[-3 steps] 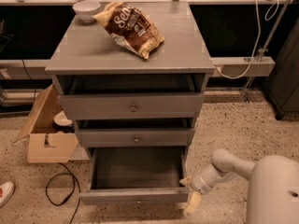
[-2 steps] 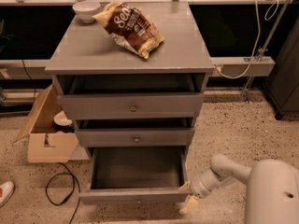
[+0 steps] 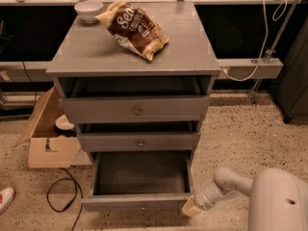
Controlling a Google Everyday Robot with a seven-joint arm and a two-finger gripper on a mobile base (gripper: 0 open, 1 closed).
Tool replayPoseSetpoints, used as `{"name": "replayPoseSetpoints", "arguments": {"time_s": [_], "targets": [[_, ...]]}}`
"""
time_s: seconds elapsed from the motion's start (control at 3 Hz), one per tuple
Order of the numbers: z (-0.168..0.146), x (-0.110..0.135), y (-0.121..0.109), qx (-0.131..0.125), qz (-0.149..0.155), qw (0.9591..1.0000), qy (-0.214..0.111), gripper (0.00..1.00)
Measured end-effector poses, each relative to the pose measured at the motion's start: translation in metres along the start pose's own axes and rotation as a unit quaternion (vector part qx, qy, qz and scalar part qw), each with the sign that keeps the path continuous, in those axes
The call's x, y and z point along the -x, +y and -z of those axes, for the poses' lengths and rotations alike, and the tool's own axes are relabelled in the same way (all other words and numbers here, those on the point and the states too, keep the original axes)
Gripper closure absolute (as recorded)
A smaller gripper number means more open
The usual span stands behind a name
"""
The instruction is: Close bottom drawer
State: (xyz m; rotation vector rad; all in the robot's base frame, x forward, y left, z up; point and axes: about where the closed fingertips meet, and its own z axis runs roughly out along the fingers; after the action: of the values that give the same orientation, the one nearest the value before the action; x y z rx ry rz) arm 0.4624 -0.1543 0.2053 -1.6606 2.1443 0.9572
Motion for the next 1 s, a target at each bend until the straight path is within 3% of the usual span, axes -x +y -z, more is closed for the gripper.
{"name": "replayPoseSetpoints", "arguments": {"time_s": [0.33, 0.67, 1.0], "targets": [[-0.017, -0.007, -0.014, -0.043, 0.002, 0.9990, -0.012, 1.00], [-0.026, 0.000, -0.026, -0.091, 0.028, 0.9948, -0.037, 1.00], [-0.032, 0.011, -0.033, -0.133, 0.057, 0.9879, -0.054, 1.00]]}}
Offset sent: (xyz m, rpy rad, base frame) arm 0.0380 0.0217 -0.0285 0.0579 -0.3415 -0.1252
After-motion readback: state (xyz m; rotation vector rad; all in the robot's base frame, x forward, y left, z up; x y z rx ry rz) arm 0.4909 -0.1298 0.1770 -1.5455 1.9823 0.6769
